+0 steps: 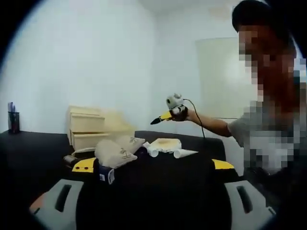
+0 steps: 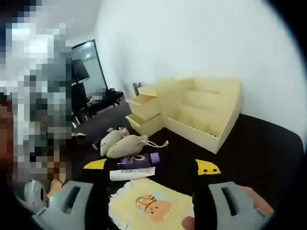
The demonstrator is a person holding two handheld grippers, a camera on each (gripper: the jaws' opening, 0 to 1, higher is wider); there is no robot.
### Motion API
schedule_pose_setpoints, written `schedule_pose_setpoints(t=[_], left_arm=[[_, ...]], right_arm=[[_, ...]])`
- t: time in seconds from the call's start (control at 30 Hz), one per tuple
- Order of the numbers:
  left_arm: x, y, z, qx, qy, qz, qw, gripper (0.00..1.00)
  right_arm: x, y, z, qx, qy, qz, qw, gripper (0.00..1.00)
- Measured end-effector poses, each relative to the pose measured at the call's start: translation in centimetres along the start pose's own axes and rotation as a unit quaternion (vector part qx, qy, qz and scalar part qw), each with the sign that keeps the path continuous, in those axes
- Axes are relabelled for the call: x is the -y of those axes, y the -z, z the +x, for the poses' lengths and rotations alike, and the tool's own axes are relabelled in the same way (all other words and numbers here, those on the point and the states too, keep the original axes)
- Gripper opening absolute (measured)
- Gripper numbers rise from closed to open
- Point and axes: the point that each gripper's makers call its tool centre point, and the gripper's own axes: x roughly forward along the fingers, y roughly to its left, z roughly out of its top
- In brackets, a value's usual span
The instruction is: Open the drawer, pick up the cosmetic bottles from the table one by one, place them into the drawer, release the gripper, close the drawer, and move the gripper away
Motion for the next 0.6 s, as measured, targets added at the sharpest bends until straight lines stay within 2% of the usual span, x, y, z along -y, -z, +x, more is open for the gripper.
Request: schedule_pose_setpoints(t=[0.6], left_arm=[[-0.1,0.2,0.0,-0.005,-0.005,0.015,0.9999,0.94]], right_arm=[[-2.0,0.3,3.5,-0.03,-0.021,-0.016,0.9992,0.66]])
